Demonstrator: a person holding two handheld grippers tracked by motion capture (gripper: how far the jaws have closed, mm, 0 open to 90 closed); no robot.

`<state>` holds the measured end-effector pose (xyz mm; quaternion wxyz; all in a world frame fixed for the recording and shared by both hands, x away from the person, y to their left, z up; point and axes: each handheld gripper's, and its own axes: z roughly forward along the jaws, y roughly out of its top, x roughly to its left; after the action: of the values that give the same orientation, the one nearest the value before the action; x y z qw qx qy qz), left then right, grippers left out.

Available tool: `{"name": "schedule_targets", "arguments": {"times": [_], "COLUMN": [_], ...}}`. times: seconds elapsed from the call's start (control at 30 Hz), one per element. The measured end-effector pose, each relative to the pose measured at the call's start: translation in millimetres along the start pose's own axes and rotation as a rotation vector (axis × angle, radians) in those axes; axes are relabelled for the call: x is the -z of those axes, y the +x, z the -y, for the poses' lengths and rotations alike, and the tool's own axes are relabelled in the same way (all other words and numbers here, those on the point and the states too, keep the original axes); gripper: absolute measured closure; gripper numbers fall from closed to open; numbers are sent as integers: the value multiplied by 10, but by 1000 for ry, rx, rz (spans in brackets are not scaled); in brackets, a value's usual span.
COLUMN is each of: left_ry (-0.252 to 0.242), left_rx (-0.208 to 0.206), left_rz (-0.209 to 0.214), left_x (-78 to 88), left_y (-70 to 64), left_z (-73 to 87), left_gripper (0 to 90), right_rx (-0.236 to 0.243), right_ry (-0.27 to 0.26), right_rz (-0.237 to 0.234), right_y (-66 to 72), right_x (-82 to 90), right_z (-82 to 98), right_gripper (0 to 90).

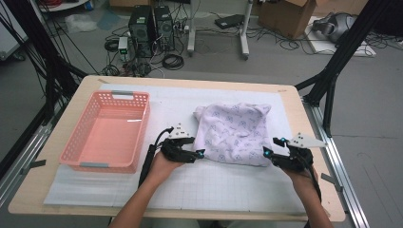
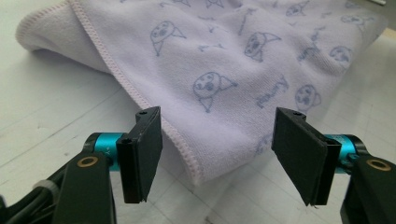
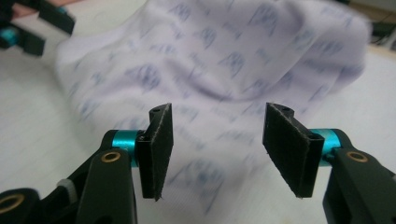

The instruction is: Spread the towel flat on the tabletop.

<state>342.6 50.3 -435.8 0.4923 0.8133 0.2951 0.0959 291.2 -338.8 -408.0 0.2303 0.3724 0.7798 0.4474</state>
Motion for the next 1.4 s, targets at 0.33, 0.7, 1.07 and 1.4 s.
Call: {"name": "schedule_targets", "arguments": {"times": [0.33,0.7,1.07,1.4], "left_ry": [122,10,-195,-207], "left_rx": [-43,-105,-84,41], "left_rz": [20,-13,-24,-152], "left_x": [-227,99,592,161], "left_y": [-111,-259,-189,252], "left_z": [61,-11,-444,-655], "left_gripper": [378,832,832,829], "right_rx": [43,107,35,-53], "right_ry": [146,180,18,-21], "right_rz": [-111,-183,-296,-57], "right_y": [212,343,288,-144], "right_x": [-207,-108,308,-264], "right_z": [195,136,-429,-812], "right_gripper": [331,707,690,674]}}
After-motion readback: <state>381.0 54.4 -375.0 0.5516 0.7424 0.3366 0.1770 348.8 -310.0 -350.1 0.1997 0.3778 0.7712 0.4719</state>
